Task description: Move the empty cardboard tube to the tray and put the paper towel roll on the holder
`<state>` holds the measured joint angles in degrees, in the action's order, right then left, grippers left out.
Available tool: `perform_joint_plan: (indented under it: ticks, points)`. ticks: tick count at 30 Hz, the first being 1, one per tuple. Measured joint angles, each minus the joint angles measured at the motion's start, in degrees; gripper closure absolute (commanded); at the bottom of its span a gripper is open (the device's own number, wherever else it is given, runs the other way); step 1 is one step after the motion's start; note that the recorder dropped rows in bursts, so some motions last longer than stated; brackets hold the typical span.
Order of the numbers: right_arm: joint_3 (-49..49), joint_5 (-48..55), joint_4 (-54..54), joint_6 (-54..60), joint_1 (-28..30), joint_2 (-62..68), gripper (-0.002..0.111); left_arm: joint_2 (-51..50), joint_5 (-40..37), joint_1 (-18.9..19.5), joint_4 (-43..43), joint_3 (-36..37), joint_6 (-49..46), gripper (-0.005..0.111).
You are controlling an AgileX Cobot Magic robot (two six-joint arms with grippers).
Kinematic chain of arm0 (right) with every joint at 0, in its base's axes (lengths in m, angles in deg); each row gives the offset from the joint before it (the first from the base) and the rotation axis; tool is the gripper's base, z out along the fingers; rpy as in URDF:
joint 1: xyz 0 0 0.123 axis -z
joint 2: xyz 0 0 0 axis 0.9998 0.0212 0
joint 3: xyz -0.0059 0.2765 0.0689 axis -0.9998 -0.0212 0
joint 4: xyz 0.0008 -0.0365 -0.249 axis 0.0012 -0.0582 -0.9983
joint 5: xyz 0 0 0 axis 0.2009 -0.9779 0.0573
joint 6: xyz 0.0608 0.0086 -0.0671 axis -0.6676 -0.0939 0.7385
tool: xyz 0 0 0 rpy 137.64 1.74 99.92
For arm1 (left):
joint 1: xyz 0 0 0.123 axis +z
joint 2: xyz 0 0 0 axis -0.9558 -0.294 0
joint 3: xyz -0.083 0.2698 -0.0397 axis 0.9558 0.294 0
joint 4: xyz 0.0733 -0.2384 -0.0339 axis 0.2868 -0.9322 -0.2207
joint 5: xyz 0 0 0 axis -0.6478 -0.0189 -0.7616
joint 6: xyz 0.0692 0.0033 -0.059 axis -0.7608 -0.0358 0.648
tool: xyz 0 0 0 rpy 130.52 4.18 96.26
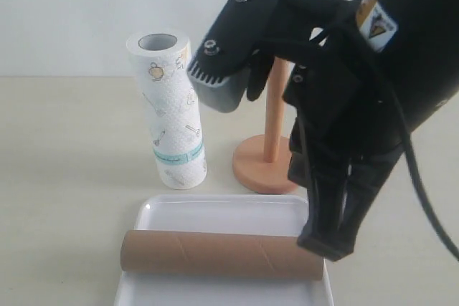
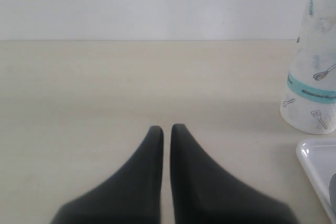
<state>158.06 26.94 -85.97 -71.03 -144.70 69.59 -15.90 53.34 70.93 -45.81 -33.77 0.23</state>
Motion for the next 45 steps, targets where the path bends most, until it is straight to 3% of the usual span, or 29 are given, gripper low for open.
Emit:
perform_joint_plan:
  ticks: [10, 22, 25, 32, 41, 45]
  points:
    - [0.0, -7.65, -1.32, -1.45, 0.3, -8.44, 0.107, 0.0, 0.0, 0.0, 0.0, 0.0, 0.0, 0.103]
    - [-3.24, -20.57, 22.14, -8.85, 13.18, -21.28, 0.107, 0.0, 0.0, 0.0, 0.0, 0.0, 0.0, 0.103]
    - [-10.13, -23.57, 23.38, -8.85, 15.18, -25.68, 0.107, 0.0, 0.0, 0.0, 0.0, 0.0, 0.0, 0.103]
    - [-42.96, -52.59, 23.49, -8.85, 24.74, -43.35, 0.107, 0.0, 0.0, 0.0, 0.0, 0.0, 0.0, 0.103]
    - [-60.91, -59.32, 23.49, -8.33, 29.74, -59.7, 0.107, 0.0, 0.0, 0.0, 0.0, 0.0, 0.0, 0.103]
    - [-68.53, -67.82, 23.49, -9.28, 36.86, -66.85, 0.107, 0.0, 0.0, 0.0, 0.0, 0.0, 0.0, 0.103]
